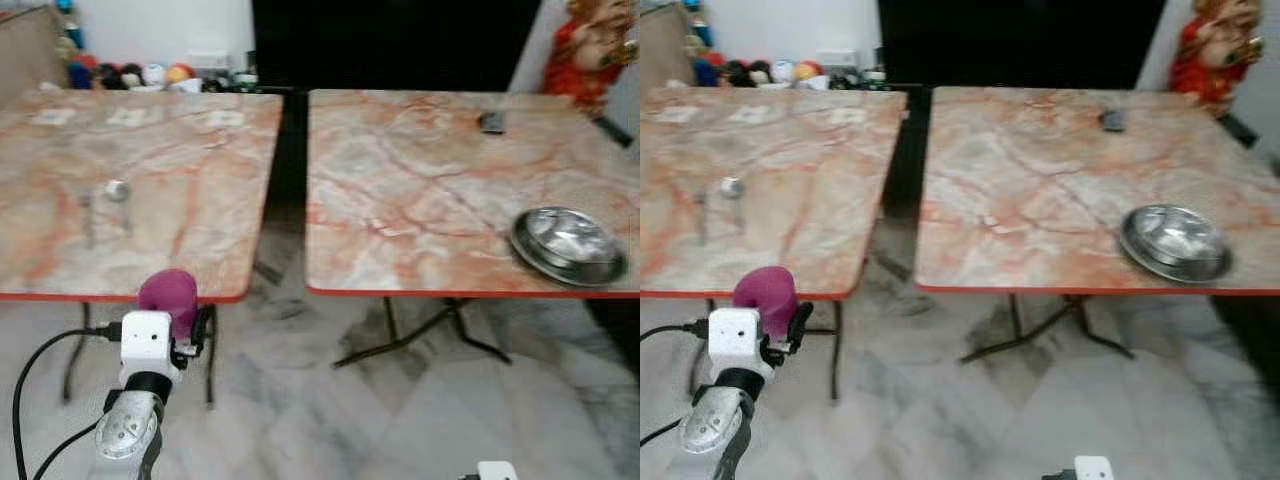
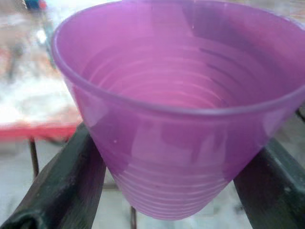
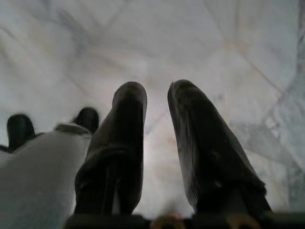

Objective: Setting the table

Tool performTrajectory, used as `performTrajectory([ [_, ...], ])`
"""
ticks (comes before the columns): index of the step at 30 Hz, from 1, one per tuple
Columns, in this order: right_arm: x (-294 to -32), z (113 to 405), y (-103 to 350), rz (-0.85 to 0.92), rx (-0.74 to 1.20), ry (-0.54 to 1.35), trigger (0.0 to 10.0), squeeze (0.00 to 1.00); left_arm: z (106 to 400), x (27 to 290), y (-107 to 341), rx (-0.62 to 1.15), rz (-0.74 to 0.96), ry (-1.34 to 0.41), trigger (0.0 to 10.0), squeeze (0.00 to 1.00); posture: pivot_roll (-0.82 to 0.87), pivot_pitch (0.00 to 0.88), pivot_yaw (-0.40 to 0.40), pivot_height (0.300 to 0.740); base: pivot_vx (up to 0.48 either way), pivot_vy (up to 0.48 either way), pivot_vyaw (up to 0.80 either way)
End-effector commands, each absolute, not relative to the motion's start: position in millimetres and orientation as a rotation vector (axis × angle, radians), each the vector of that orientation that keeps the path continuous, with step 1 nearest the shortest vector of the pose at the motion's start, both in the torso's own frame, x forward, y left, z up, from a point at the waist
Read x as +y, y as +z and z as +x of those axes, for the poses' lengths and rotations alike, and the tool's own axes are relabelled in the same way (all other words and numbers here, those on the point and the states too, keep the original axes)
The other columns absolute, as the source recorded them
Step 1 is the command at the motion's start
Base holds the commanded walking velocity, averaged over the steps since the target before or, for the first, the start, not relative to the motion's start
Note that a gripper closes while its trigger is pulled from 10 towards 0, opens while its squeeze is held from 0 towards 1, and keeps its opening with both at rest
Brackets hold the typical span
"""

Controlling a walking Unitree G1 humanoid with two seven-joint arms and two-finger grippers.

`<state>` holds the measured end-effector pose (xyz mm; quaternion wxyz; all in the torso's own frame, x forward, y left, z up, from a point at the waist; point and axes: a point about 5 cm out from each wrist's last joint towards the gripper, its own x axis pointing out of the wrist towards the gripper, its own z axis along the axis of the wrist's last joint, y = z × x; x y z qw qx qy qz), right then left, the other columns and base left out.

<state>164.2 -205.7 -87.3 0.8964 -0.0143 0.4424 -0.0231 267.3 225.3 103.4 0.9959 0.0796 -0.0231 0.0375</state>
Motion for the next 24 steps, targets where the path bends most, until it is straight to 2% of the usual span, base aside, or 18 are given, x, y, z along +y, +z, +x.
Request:
performTrajectory([
  [1,-203.8,162.2,-88.7,-0.022,0.931,-0.046,10.0,0.00,269.4,225.0,108.6,-0.064,0.171,0.076,10.0,0.00,0.04,0.102,-0.024,0.740,0.000,-0.446,0.00],
  [9,-204.4,162.9,-88.3,-0.016,0.928,-0.052,10.0,0.00,269.3,223.8,109.4,-0.064,0.185,0.060,10.0,0.00,0.04,0.107,-0.026,0.740,0.000,-0.448,0.00],
  [18,-205.1,163.2,-88.0,-0.019,0.926,-0.050,10.0,0.00,262.9,240.2,111.2,-0.055,0.235,0.074,10.0,0.00,0.04,0.112,-0.029,0.740,0.000,-0.450,0.00],
  [24,-205.3,163.1,-88.0,-0.020,0.925,-0.049,10.0,0.00,263.5,237.7,110.6,-0.053,0.235,0.071,10.0,0.00,0.04,0.109,-0.030,0.740,0.000,-0.450,0.00],
])
